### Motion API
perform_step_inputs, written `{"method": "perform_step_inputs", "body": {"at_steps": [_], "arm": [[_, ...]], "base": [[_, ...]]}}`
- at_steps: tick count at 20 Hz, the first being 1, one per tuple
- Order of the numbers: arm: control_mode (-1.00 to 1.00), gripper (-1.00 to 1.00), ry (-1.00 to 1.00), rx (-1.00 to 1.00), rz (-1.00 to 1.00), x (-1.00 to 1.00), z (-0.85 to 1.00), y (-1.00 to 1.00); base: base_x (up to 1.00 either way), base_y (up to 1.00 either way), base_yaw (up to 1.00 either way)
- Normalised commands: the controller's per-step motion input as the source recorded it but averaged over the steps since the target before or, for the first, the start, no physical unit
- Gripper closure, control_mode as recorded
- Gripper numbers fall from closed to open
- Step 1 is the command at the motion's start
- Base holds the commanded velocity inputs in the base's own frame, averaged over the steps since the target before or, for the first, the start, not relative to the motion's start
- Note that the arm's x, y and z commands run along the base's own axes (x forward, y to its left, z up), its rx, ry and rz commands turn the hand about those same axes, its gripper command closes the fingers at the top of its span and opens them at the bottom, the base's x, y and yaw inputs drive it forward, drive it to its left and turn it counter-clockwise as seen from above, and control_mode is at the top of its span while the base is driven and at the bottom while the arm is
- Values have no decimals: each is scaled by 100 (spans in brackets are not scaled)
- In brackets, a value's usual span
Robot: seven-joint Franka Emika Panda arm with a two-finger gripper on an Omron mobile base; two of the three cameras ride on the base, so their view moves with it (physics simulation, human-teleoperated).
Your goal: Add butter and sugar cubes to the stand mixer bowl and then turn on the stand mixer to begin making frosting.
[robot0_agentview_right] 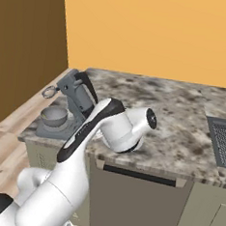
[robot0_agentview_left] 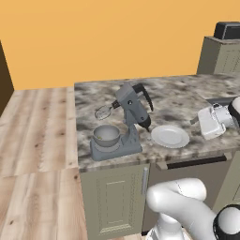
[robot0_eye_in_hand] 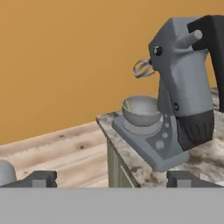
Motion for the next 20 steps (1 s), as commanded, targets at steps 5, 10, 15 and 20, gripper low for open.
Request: {"method": "perform_step_inputs", "body": {"at_steps": [5,10,15,20], "arm": [[-100,-100,40,24,-14,12,-67,-1],[-100,-100,24,24,-2,38,-57,-2],[-100,-100,7,17,0,43,-39,0],[-100,-100,-5,7,1,28,-13,0]], "base": [[0,0,0],[0,0,0],[0,0,0],[0,0,0]]}}
